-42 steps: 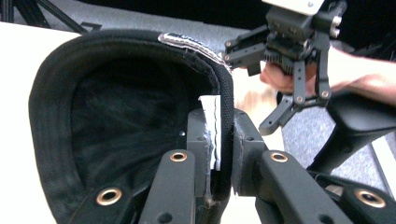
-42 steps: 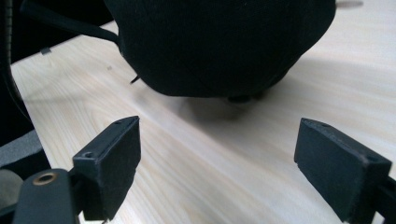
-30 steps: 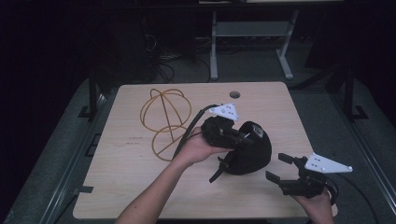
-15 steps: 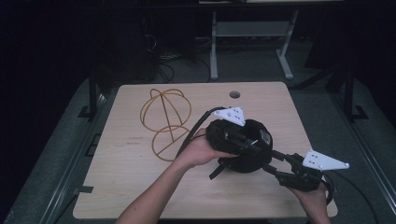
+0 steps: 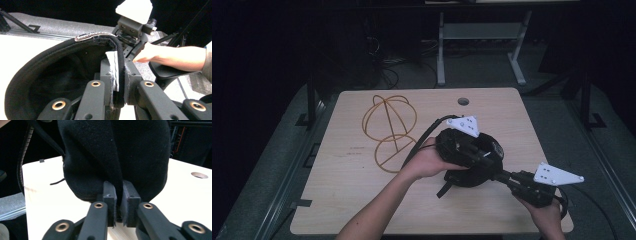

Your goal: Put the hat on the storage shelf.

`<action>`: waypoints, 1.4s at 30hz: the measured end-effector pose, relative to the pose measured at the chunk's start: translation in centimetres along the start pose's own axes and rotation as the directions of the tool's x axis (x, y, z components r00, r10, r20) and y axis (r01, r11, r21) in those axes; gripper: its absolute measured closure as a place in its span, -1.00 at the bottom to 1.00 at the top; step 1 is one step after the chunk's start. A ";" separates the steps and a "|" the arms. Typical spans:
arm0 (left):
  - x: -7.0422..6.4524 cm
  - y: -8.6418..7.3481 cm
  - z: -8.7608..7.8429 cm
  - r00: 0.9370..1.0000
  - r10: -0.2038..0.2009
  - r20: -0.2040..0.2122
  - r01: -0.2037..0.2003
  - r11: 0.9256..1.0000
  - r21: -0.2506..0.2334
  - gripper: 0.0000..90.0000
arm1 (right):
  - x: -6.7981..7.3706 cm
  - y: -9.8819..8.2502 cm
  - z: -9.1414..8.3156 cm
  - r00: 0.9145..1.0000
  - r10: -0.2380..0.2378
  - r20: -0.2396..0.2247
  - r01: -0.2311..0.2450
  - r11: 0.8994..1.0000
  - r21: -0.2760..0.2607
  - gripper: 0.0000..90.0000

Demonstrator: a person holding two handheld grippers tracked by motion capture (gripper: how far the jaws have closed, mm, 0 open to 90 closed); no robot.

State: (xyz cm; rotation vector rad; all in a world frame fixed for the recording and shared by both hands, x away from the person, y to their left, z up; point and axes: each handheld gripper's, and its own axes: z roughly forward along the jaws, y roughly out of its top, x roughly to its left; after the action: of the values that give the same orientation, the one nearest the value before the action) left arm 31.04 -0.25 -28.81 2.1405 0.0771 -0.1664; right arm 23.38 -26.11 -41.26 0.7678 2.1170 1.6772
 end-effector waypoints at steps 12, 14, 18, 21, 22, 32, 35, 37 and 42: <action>0.2 -1.0 -1.8 0.993 -0.009 -0.114 0.008 1.000 -0.004 0.69 | -0.7 2.0 -0.6 0.998 0.052 -0.029 -0.051 0.999 0.017 0.93; 0.2 -1.0 -2.0 0.993 -0.006 -0.116 0.006 1.000 -0.001 0.66 | -0.9 2.4 -0.7 0.998 0.053 -0.033 -0.052 0.998 0.027 0.93; -0.1 -1.2 -2.6 0.989 0.001 -0.147 0.000 1.000 0.004 0.58 | -1.1 3.1 -0.7 0.998 0.046 -0.032 -0.045 0.998 0.050 0.94; -0.2 -1.4 -3.1 0.986 0.001 -0.169 -0.001 1.000 -0.003 0.35 | -1.1 3.7 -0.8 0.998 0.050 -0.026 -0.048 0.997 0.057 0.94; -0.2 -1.7 -3.5 0.985 -0.012 -0.173 0.008 1.000 -0.023 0.31 | -1.3 4.0 -1.0 0.999 0.047 -0.015 -0.046 0.997 0.064 0.94; -0.6 -4.4 -4.9 0.974 -0.035 -0.222 0.030 0.999 -0.025 0.08 | -2.6 5.1 -1.6 0.998 0.055 -0.005 -0.054 0.995 0.086 0.94; -0.8 -5.3 -5.3 0.970 -0.039 -0.239 0.034 0.999 -0.028 0.03 | -2.8 5.7 -1.9 0.998 0.059 0.002 -0.059 0.995 0.079 0.94; -0.9 -6.0 -5.5 0.967 -0.033 -0.252 0.029 0.999 -0.022 0.00 | -3.0 6.3 -2.0 0.998 0.055 0.009 -0.055 0.996 0.076 0.94; -1.2 -7.7 -6.0 0.967 -0.021 -0.252 0.018 1.000 -0.013 -0.03 | -3.5 7.7 -2.5 0.999 0.044 0.023 -0.046 0.996 0.071 0.94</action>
State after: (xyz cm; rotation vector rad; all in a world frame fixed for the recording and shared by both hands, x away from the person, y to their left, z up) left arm 29.47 9.00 -31.74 2.1410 0.2465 0.0965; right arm 26.32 -28.96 -33.42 0.8568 2.1708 1.6156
